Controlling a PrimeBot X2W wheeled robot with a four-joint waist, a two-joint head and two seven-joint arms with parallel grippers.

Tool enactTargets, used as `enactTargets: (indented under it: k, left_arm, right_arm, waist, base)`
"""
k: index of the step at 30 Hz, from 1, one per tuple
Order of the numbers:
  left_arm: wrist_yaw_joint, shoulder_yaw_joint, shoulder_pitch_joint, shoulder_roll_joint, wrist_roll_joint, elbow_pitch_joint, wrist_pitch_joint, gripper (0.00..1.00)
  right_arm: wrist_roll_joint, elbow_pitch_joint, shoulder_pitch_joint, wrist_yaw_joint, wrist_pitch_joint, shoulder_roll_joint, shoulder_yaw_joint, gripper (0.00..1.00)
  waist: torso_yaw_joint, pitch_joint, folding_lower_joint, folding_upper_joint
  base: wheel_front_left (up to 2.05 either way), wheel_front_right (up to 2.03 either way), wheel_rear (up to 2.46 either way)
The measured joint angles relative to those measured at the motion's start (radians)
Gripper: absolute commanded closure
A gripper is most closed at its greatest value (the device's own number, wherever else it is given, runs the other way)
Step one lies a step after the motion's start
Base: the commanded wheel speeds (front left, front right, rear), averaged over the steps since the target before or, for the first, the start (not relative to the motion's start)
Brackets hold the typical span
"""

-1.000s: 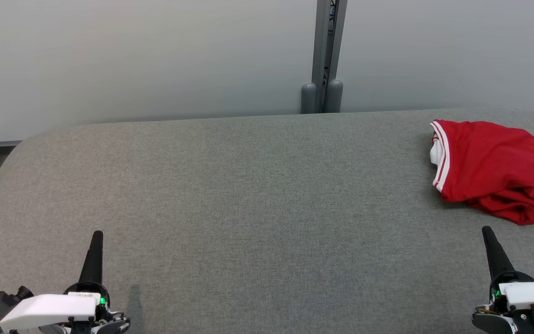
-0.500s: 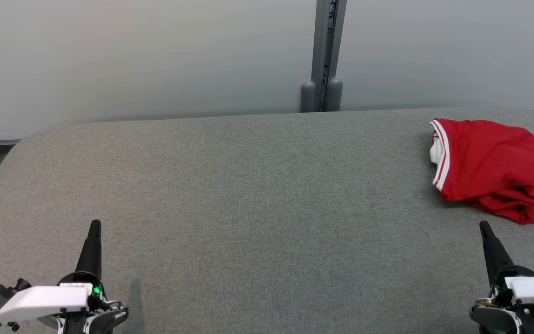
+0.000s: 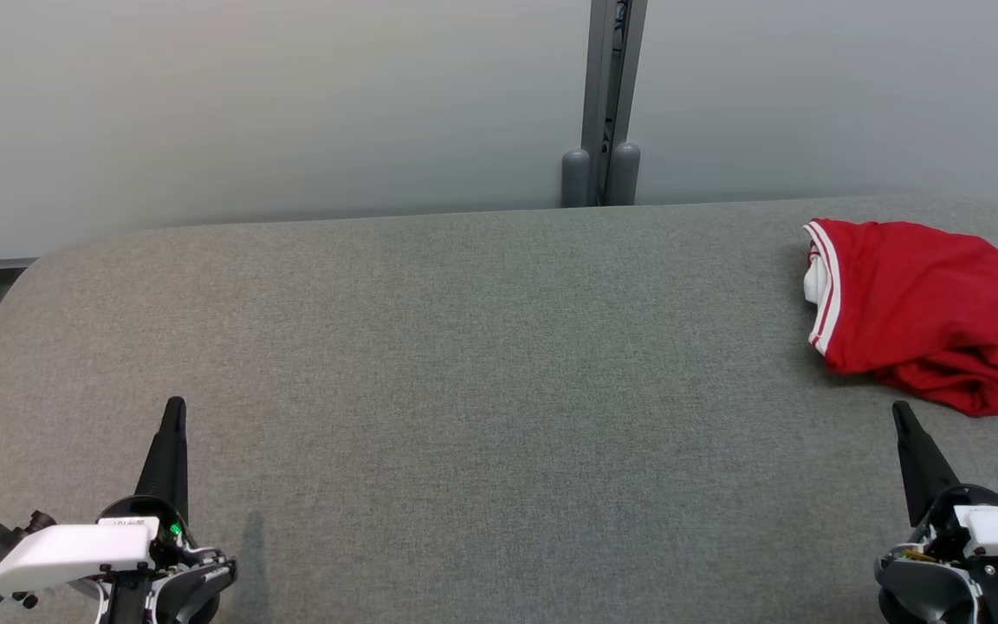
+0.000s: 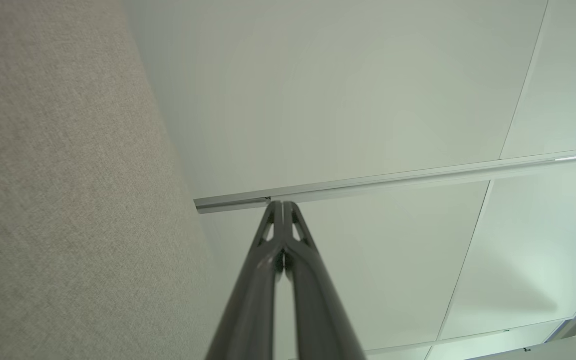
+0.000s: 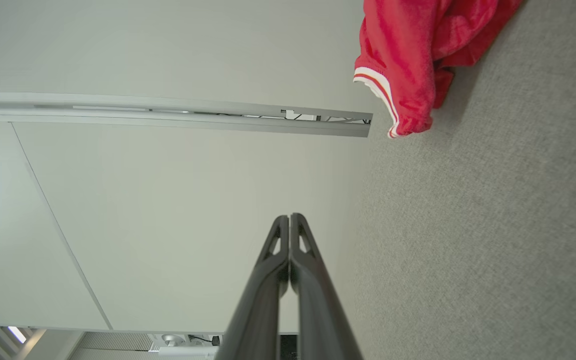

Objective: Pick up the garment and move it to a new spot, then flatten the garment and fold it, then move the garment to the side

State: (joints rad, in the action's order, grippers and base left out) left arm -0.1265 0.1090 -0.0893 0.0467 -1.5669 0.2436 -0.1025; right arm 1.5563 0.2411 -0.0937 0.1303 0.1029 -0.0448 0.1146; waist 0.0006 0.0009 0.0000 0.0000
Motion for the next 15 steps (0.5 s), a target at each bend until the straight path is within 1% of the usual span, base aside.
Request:
enactTargets:
  k: [8, 15]
  left_arm:
    - [-0.002, 0.003, -0.015, 0.0, -0.045, 0.002, -0.012, 1.0]
    - [-0.003, 0.003, -0.017, 0.001, -0.045, 0.002, -0.012, 1.0]
  right_arm:
    - [0.055, 0.003, -0.012, 0.0, 0.011, -0.001, 0.0, 1.0]
    - [0.055, 0.003, -0.014, 0.0, 0.011, -0.001, 0.0, 1.0]
  waist:
    - [-0.001, 0.002, 0.0, 0.0]
    - [-0.001, 0.002, 0.0, 0.0]
  base:
    - [0.0, 0.0, 0.0]
    - [0.0, 0.0, 0.0]
